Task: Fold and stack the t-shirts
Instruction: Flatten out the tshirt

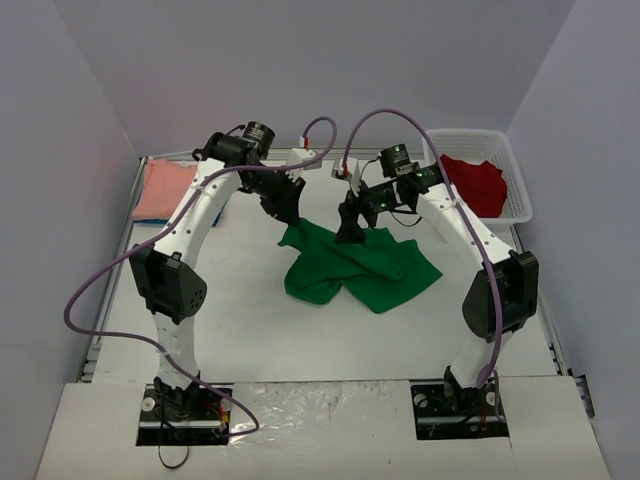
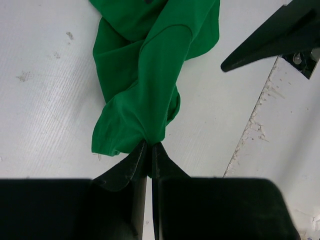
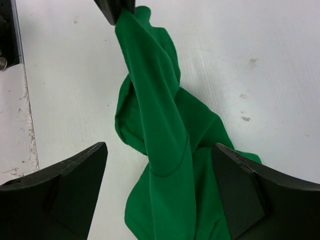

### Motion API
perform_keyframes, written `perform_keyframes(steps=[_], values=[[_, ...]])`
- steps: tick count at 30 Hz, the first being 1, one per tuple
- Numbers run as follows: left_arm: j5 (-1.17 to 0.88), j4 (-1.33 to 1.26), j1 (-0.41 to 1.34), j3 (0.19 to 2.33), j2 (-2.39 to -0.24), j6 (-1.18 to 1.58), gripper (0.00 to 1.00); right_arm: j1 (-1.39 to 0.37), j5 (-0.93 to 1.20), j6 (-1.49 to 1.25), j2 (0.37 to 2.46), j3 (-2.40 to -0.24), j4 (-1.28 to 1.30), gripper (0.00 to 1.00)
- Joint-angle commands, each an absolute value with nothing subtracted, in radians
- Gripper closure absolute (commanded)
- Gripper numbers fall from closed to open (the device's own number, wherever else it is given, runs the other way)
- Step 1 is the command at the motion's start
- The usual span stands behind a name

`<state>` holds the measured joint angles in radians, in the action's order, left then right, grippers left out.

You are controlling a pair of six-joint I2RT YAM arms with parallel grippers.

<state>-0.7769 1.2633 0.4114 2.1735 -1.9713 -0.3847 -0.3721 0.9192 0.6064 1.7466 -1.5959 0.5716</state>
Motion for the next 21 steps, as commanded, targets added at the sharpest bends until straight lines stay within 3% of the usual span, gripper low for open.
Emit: perform_keyframes(steps=[1,21], values=[[-0.785,1.307,0.425,2.226,-1.933,-0.407,0.98,-0.414,0.951,0.637,1.764,-1.654,0.607,0.20],[-0.782,1.285,0.503,2.187,-1.930,-0.377,0.98,-0.523,0.764,0.575,1.812,-1.778,0.526,0.23]])
